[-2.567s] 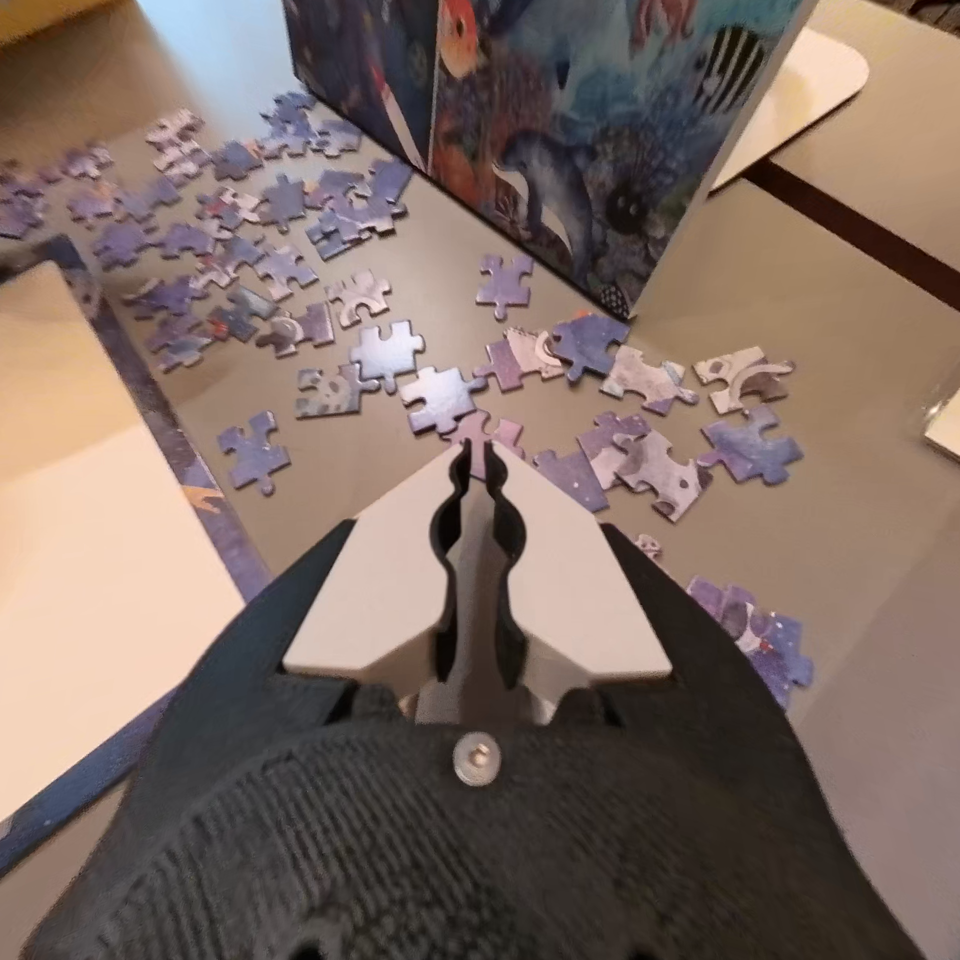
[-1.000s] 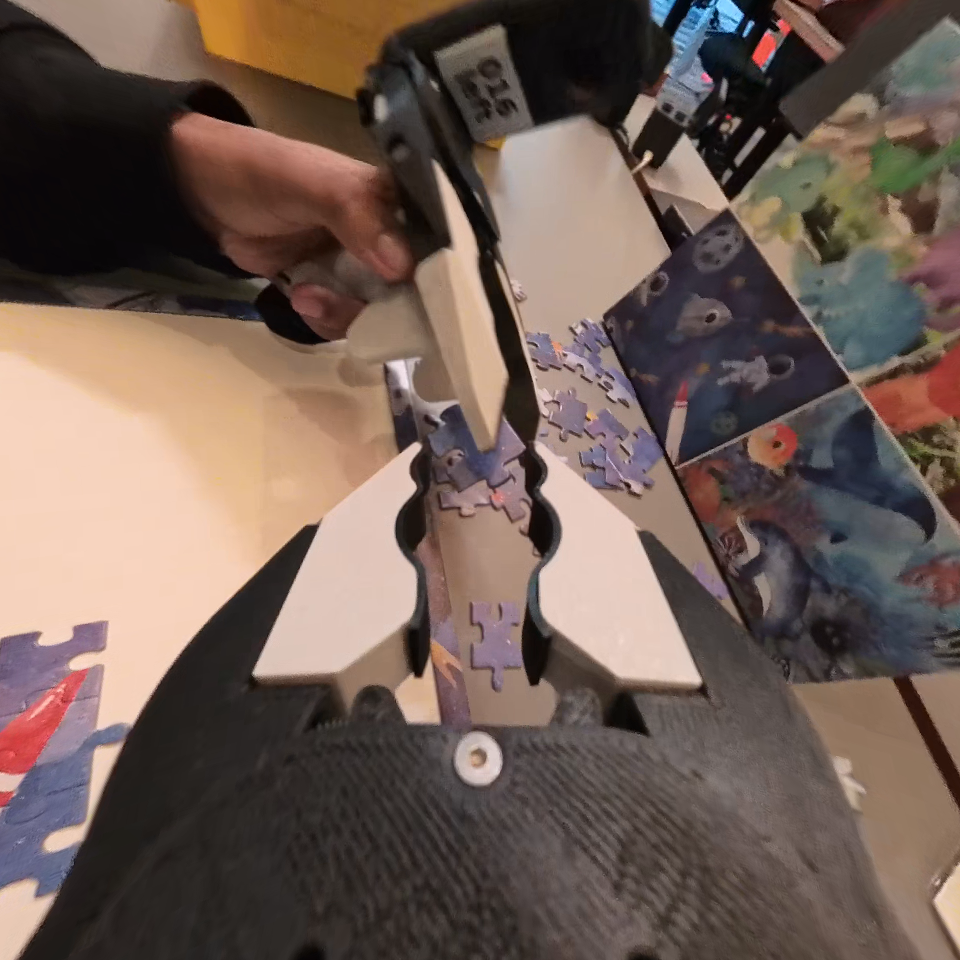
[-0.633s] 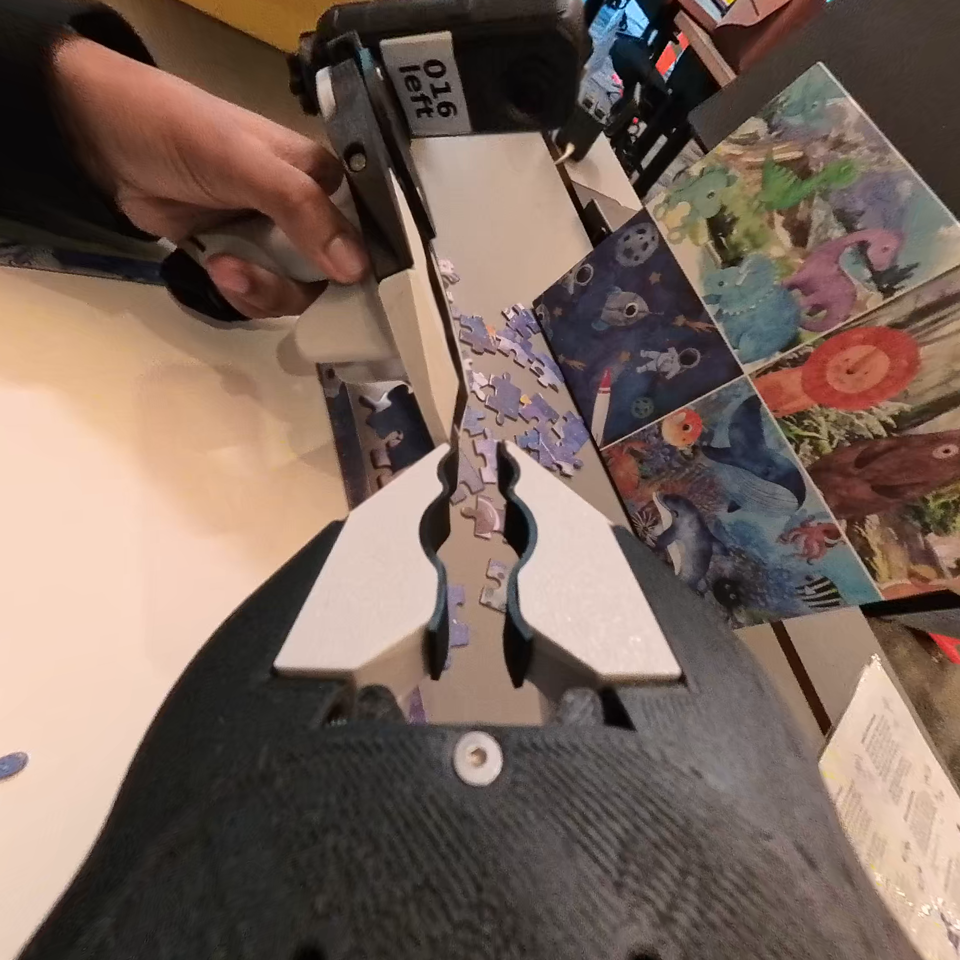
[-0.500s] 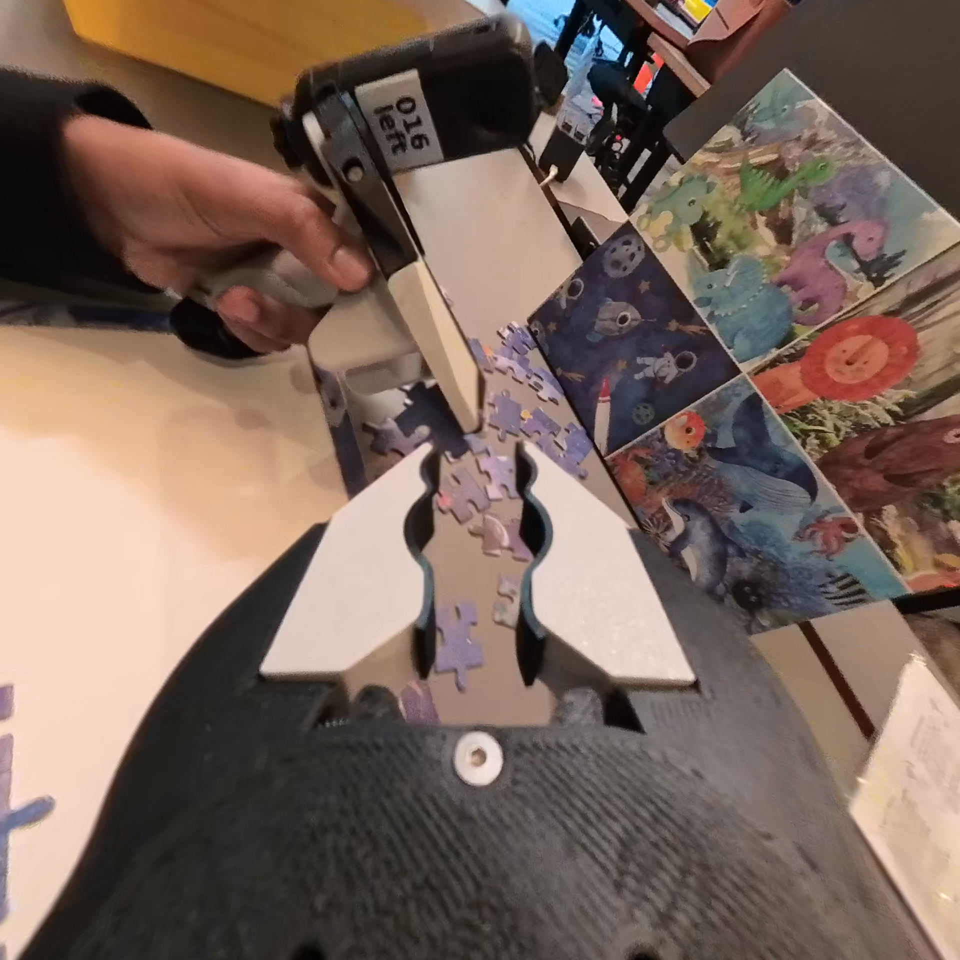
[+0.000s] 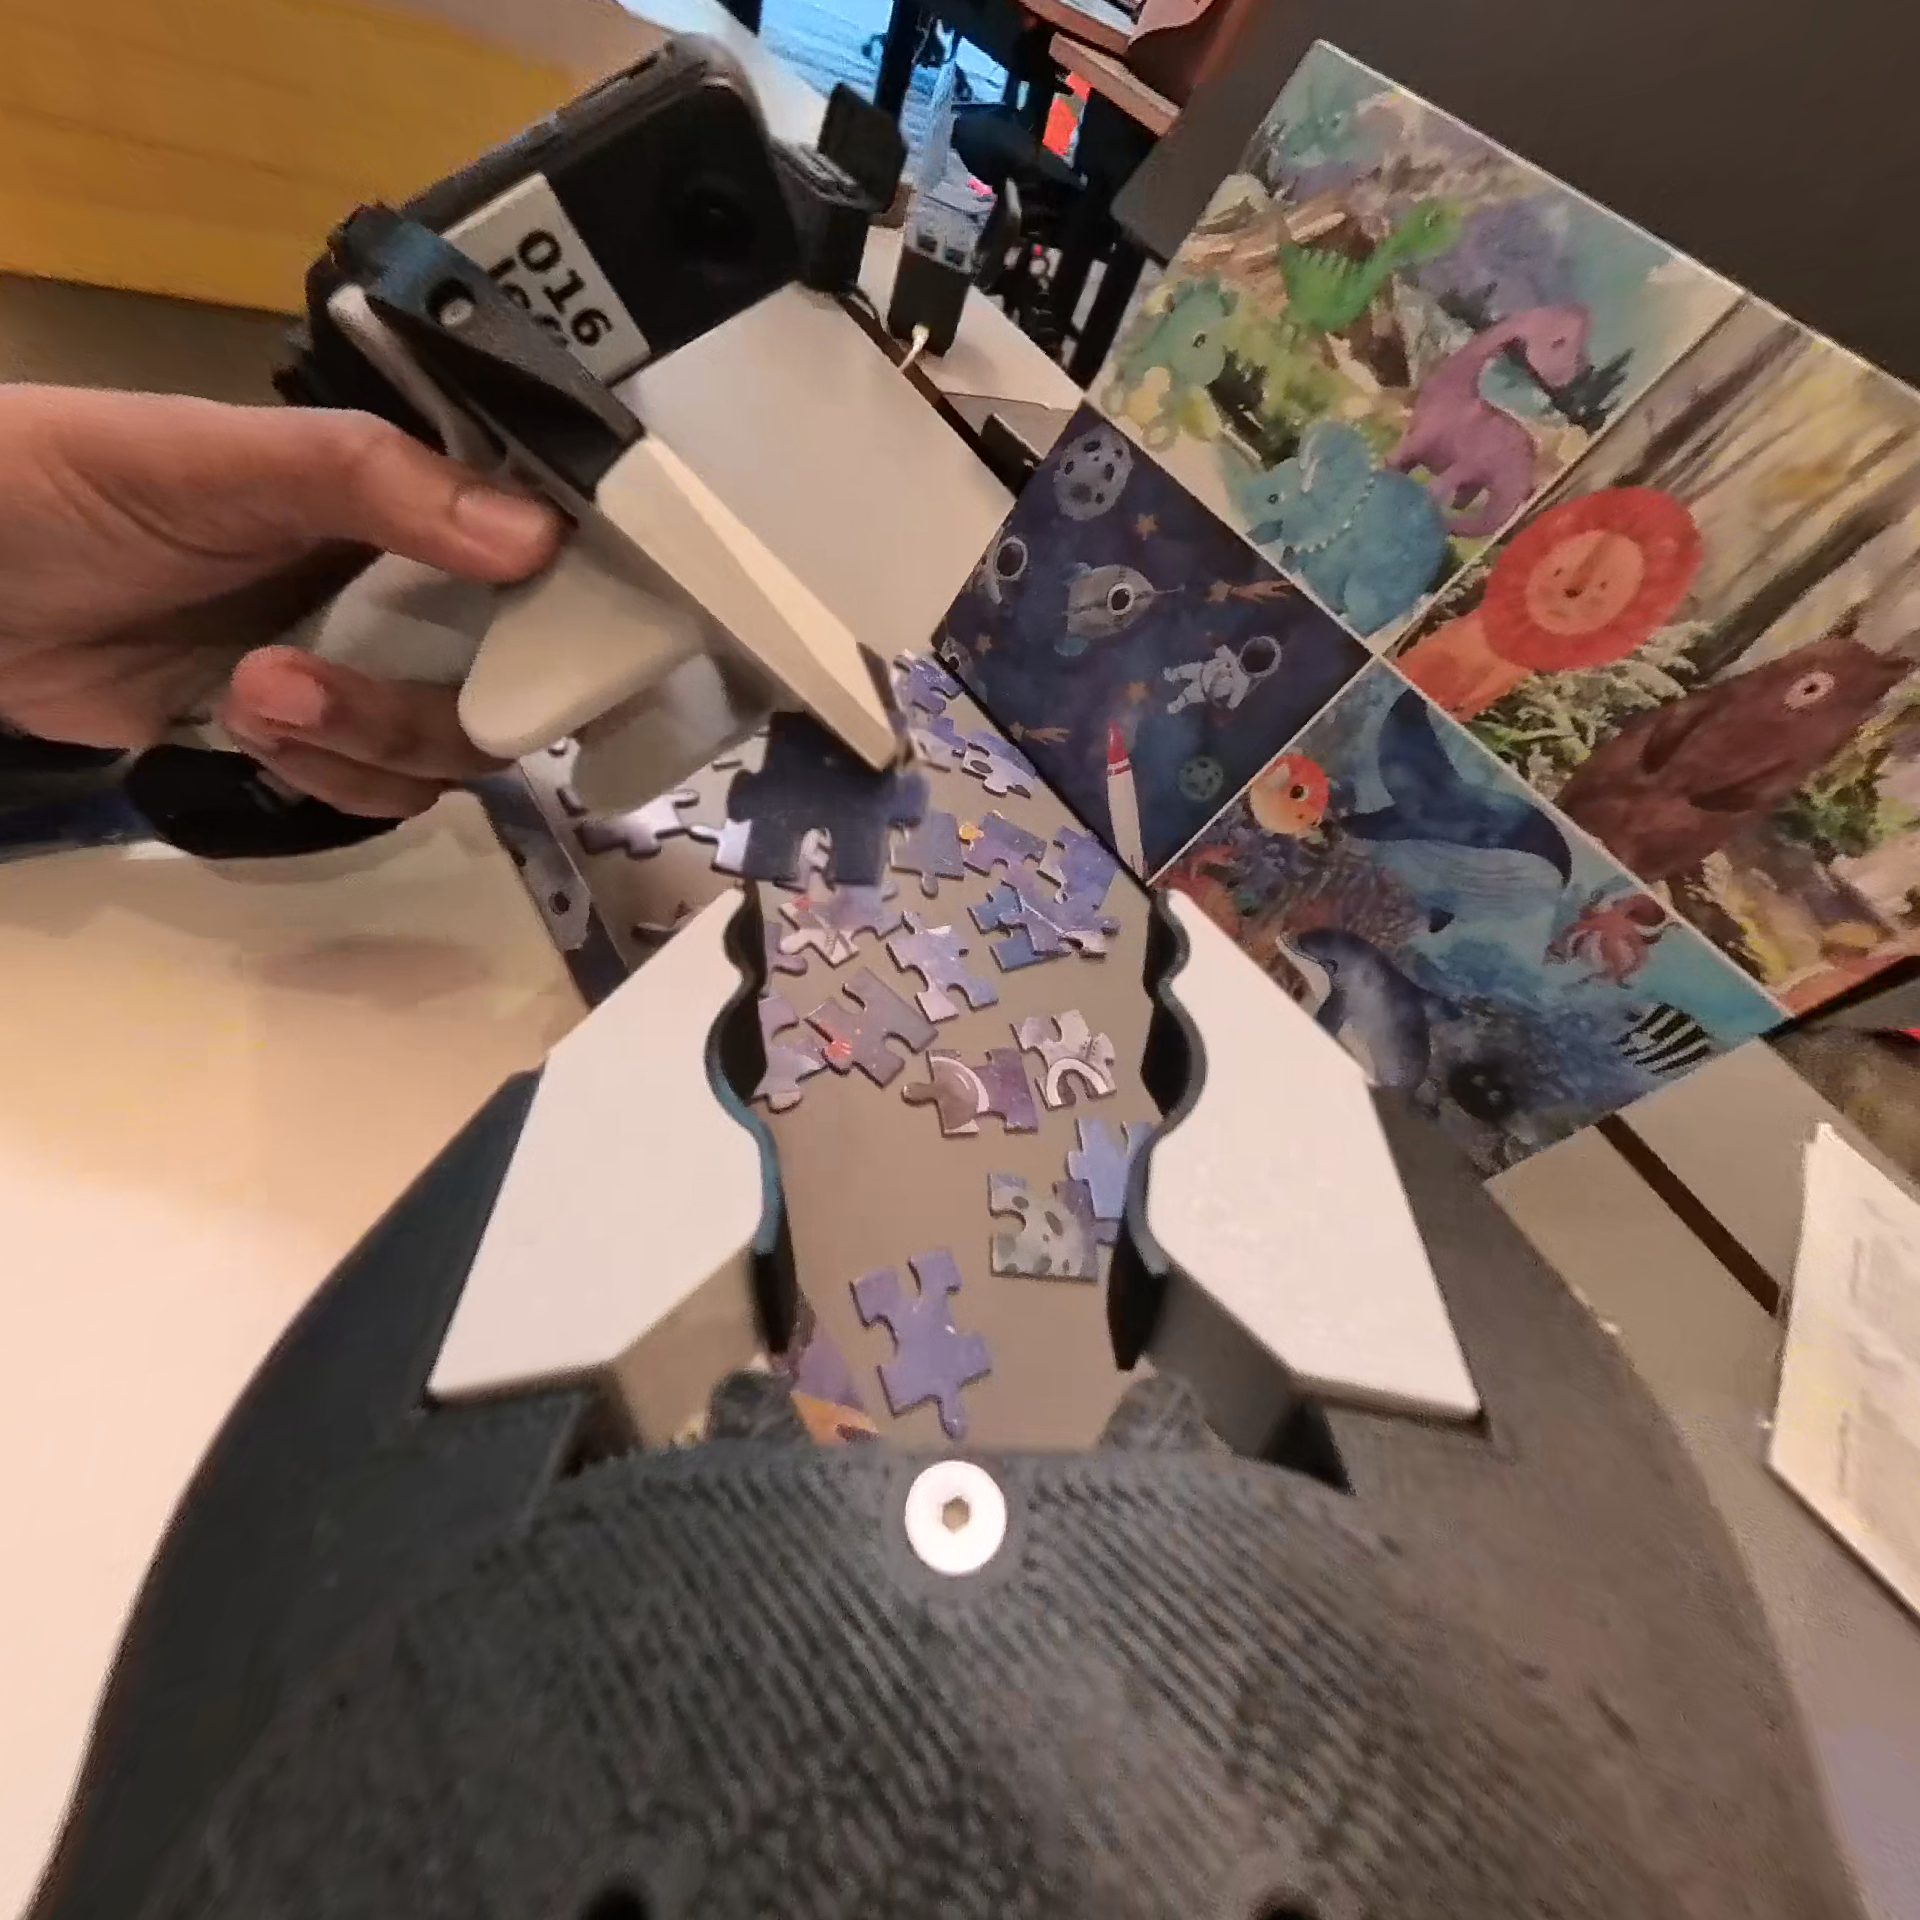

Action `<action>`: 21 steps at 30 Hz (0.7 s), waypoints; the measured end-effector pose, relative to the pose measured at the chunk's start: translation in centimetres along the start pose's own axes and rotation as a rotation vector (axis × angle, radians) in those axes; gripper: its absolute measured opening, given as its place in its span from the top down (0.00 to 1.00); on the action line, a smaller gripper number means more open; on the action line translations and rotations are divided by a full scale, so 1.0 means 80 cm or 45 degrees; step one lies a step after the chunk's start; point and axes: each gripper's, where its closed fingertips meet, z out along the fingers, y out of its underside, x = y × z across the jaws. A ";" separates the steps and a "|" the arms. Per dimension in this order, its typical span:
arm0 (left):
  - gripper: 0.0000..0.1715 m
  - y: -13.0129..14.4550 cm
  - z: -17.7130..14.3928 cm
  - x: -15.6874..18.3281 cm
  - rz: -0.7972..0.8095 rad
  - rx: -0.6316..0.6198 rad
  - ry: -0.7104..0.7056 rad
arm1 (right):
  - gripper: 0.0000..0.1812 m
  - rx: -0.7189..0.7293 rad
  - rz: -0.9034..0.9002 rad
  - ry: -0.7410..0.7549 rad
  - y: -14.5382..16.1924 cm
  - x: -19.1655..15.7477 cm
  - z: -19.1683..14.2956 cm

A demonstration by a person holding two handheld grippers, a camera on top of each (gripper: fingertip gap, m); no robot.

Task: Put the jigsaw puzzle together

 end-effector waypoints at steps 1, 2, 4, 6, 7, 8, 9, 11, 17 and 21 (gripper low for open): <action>1.00 -0.003 -0.002 0.001 -0.007 0.015 0.005 | 0.62 0.005 0.006 0.022 0.000 0.006 -0.002; 1.00 -0.003 -0.004 0.000 -0.012 0.007 0.002 | 0.68 0.021 0.006 0.085 -0.002 0.018 -0.006; 1.00 0.000 -0.003 -0.003 -0.006 -0.011 -0.012 | 0.72 0.058 0.005 0.142 -0.009 0.032 -0.014; 1.00 0.004 0.001 0.000 -0.002 -0.026 0.002 | 0.72 0.067 0.044 0.137 -0.011 0.036 -0.017; 1.00 0.003 0.002 0.004 -0.002 -0.009 0.022 | 0.71 0.069 0.053 0.127 -0.011 0.036 -0.018; 1.00 -0.001 0.001 0.005 -0.008 0.020 0.029 | 0.71 0.088 0.045 0.112 -0.014 0.034 -0.020; 1.00 -0.004 -0.001 0.005 -0.015 0.044 0.033 | 0.70 0.114 0.027 0.095 -0.018 0.030 -0.021; 1.00 -0.009 -0.004 0.004 -0.017 0.063 0.027 | 0.69 0.154 -0.021 0.050 -0.027 0.017 -0.022; 1.00 0.000 -0.001 -0.007 -0.022 0.023 -0.014 | 0.69 0.046 -0.198 0.091 -0.016 -0.001 -0.008; 1.00 0.003 0.002 -0.009 -0.024 0.009 -0.020 | 0.66 0.075 -0.130 -0.014 -0.019 -0.016 -0.006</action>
